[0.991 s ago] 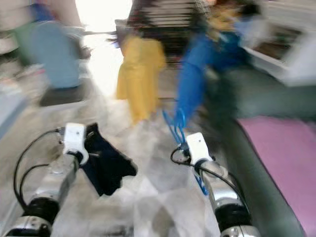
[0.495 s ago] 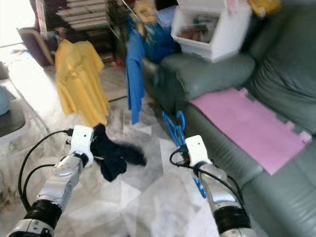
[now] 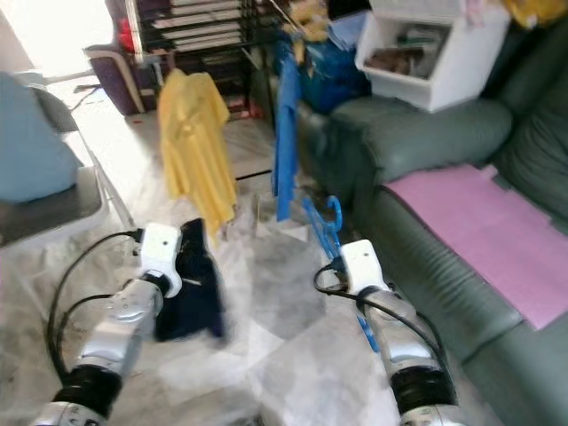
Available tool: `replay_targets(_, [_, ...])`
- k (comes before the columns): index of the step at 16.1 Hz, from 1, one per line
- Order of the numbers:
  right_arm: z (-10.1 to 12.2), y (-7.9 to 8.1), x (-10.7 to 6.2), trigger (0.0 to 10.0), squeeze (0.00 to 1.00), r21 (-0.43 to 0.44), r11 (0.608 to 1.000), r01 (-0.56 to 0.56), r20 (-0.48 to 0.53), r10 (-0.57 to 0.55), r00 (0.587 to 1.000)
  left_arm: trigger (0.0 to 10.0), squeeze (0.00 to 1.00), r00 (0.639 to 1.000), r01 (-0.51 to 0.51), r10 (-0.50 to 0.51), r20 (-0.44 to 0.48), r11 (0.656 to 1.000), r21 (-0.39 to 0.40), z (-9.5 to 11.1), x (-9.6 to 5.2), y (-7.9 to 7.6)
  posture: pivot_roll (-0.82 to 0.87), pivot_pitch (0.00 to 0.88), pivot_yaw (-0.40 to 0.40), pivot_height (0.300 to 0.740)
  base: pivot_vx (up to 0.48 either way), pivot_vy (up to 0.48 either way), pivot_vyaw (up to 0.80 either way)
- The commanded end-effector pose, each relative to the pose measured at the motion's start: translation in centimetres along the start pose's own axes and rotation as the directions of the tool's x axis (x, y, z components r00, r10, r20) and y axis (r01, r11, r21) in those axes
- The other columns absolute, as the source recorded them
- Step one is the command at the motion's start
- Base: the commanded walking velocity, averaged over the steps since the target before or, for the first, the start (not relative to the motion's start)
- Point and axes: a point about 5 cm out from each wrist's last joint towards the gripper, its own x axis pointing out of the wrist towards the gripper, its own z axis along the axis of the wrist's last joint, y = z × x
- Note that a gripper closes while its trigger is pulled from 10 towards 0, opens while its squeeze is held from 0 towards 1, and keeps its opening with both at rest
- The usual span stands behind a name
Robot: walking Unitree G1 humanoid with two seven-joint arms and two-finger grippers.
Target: Hang hanger
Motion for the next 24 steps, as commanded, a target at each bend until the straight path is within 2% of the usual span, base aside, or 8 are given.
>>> replay_targets(1, [-0.1, -0.6, -0.2, 10.0, 0.00, -0.012, 1.000, 0.017, -0.003, -0.017, 1.000, 10.0, 0.00, 1.000, -0.002, 0.002, 0.020, 1.000, 0.005, 0.6, 0.3, 0.0, -0.08, 0.000, 0.061, 0.740, 0.000, 0.000, 0.00])
replay_targets(3, [-0.1, -0.6, -0.1, 10.0, 0.00, -0.019, 1.000, 0.023, -0.005, -0.023, 1.000, 10.0, 0.00, 1.000, 0.002, -0.003, 0.026, 1.000, 0.006, 0.9, 0.5, 0.3, -0.08, 0.000, 0.065, 0.740, 0.000, 0.000, 0.00])
replay_targets(6, [-0.3, -0.5, 0.0, 10.0, 0.00, -0.015, 0.999, 0.033, -0.008, -0.033, 0.999, 10.0, 0.00, 0.996, 0.053, -0.051, 0.079, 0.998, -0.034, 2.0, 0.7, 0.5, -0.08, 0.000, 0.073, 0.740, 0.000, 0.000, 0.00])
replay_targets(7, [-0.3, -0.5, 0.0, 10.0, 0.00, -0.013, 0.999, 0.035, -0.007, -0.035, 0.999, 10.0, 0.00, 0.995, 0.053, -0.051, 0.085, 0.998, -0.021, 2.1, 0.7, 0.5, -0.09, 0.000, 0.077, 0.740, 0.000, 0.000, 0.00])
replay_targets(15, [-0.3, -0.3, 0.0, 10.0, 0.00, 0.000, 0.999, 0.038, -0.001, -0.038, 0.999, 10.0, 0.00, 0.995, 0.068, -0.066, 0.077, 0.997, -0.023, 1.9, 0.7, 0.4, -0.09, 0.000, 0.085, 0.740, 0.240, 0.000, 0.00])
replay_targets(18, [-0.3, -0.4, 0.0, 10.0, 0.00, 0.002, 0.999, 0.035, -0.001, -0.035, 0.999, 10.0, 0.00, 0.999, -0.002, 0.001, 0.041, 1.000, 0.005, 1.3, 0.8, 0.7, -0.09, 0.000, 0.082, 0.740, 0.000, 0.000, 0.00])
replay_targets(20, [-0.3, -0.5, 0.0, 10.0, 0.00, 0.000, 0.999, 0.032, -0.002, -0.032, 0.999, 10.0, 0.00, 0.999, 0.016, -0.016, 0.036, 1.000, -0.012, 1.1, 0.7, 0.7, -0.09, 0.000, 0.080, 0.740, 0.000, 0.000, 0.00])
replay_targets(24, [-0.3, -0.5, 0.0, 10.0, 0.00, -0.002, 1.000, 0.029, -0.003, -0.029, 1.000, 10.0, 0.00, 0.999, -0.007, 0.007, 0.035, 1.000, 0.004, 1.1, 0.8, 1.2, -0.09, 0.000, 0.081, 0.740, 0.000, 0.000, 0.00])
